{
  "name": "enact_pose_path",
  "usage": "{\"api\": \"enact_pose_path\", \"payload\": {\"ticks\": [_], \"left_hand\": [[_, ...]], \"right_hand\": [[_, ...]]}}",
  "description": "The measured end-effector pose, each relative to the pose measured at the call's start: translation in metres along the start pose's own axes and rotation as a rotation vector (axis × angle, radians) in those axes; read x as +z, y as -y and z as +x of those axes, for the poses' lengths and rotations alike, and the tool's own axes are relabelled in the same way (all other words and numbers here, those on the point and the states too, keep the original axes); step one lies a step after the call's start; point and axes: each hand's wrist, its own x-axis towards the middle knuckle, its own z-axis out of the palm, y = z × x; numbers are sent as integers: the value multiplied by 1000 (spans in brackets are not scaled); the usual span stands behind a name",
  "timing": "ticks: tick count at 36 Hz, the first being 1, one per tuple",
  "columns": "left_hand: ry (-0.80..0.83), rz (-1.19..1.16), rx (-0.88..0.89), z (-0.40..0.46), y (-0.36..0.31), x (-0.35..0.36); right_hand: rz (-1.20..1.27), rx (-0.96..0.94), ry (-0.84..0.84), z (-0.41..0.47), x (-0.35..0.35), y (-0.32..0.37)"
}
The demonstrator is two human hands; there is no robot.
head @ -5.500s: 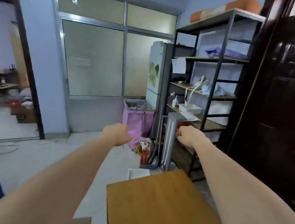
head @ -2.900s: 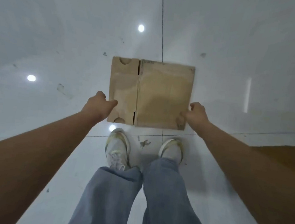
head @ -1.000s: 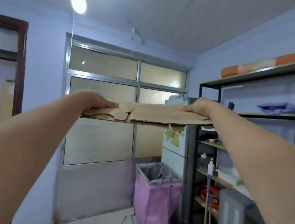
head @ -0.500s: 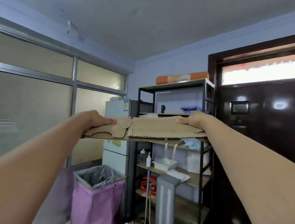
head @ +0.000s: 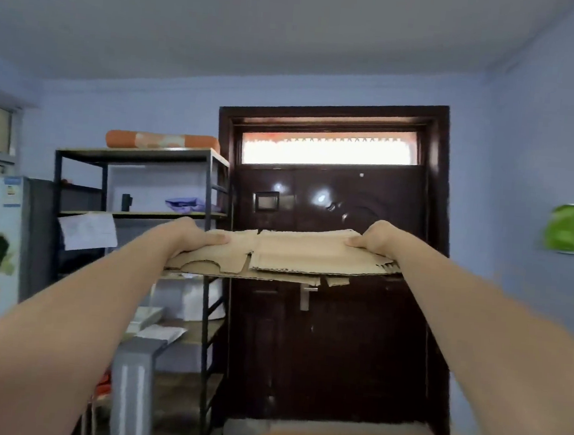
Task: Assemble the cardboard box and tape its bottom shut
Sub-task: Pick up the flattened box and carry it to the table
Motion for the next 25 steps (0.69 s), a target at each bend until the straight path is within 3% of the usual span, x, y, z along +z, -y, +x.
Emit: {"api": "enact_pose_path", "payload": {"ticks": [8,13,25], "left_hand": [[136,-105,226,-33,-195,122],[250,-186,347,-64,-310,198],[473,-338,557,-124,-524,343]], "right_hand": [[-91,230,-173,-47,-156,-171],[-21,378,-266,-82,-249,-265],[-153,615,-457,-139,-392,-433]]}}
